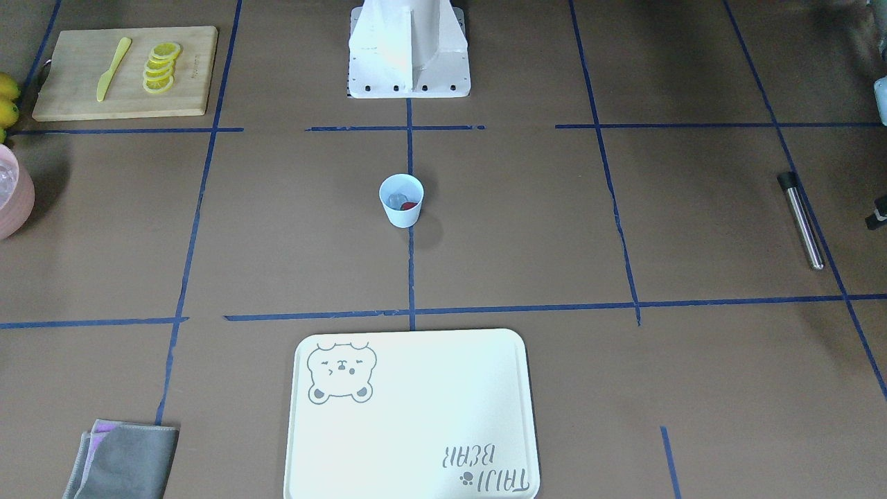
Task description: Mash ice and strawberries in cup
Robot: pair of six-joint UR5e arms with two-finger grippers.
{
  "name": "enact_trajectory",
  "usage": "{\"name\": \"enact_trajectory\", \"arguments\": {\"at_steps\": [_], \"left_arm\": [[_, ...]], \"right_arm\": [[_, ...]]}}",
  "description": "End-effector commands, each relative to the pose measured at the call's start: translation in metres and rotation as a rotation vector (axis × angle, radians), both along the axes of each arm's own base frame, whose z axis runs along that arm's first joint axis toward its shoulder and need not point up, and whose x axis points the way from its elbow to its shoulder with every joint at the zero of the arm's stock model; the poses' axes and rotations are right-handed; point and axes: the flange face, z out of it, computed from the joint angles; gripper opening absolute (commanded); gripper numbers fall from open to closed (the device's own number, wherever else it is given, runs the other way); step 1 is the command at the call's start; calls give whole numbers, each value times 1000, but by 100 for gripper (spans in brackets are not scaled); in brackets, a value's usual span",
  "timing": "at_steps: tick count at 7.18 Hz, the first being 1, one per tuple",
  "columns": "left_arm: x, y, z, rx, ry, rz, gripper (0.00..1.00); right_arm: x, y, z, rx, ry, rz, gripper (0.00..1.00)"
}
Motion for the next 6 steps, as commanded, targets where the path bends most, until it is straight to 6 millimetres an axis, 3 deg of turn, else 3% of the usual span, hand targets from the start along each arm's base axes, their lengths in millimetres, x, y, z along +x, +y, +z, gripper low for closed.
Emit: {"name": "enact_trajectory", "arguments": {"at_steps": [1,3,4,6], "left_arm": [[-42,4,-21,26,-13,36,100],[-64,13,-8,49,-12,54,100],[-82,26,8,6,-10,62,100],[-93,56,36,-56,-1,43,100]], "right_arm": [[0,0,0,-1,1,0,99],[-1,-2,5,-19,0,0,99],[0,-4,6,-24,-1,1,99],[0,-6,21,-53,-2,0,99]]}}
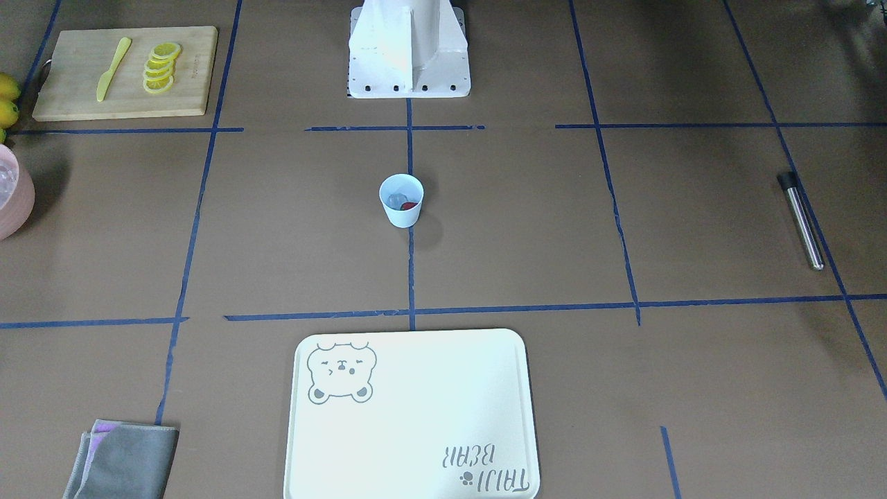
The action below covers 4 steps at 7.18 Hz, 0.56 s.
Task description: Mash ice and strawberries in cup
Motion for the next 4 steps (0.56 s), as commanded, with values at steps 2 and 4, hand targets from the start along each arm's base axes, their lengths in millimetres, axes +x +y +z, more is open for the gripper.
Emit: {"name": "enact_trajectory", "arguments": {"at_steps": [2,4], "left_arm": [[-9,22,25,-61,4,-21,100],[-9,20,18,-48,-1,-21,100]], "right_arm": [[1,-2,16,-29,10,-1,99],[1,-1,25,-46,12,0,99]]}}
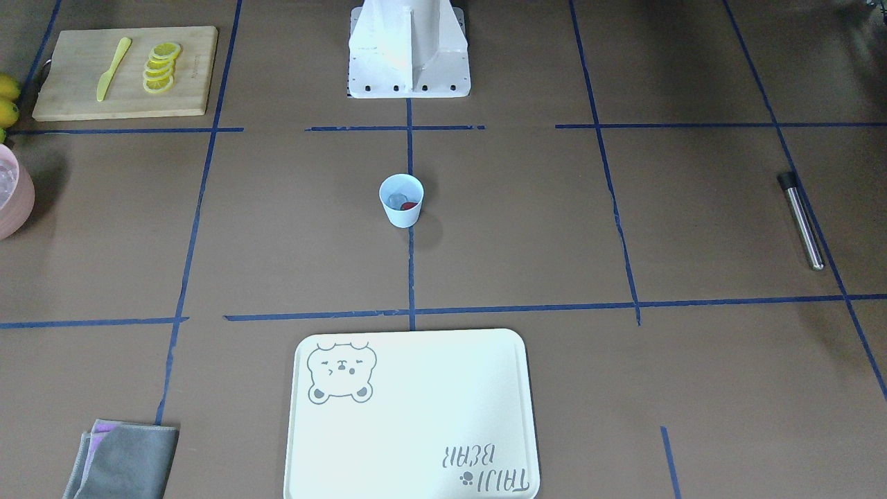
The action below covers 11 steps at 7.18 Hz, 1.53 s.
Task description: Mash ice and strawberries in cup
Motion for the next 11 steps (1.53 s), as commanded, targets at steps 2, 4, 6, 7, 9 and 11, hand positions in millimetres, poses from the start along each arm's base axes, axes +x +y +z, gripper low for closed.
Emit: {"name": "enact_trajectory", "arguments": {"at_steps": [2,4,6,7,9,11], "left_arm": [[0,-7,-12,-24,-11,-47,100],[0,-5,-10,-27,-11,-47,100],[0,-5,-11,-25,-11,-47,100],[0,-5,-11,-25,-11,-47,100],[0,-6,-11,-25,-11,-47,100],[0,-7,-12,-24,-11,-46,100]], "right_arm": [[1,2,10,-12,21,2,99],[2,0,6,1,23,1,99],[2,0,7,-2,23,1,99],[2,0,7,0,23,1,99],[2,0,7,0,23,1,99],[2,0,6,0,23,1,99]]}}
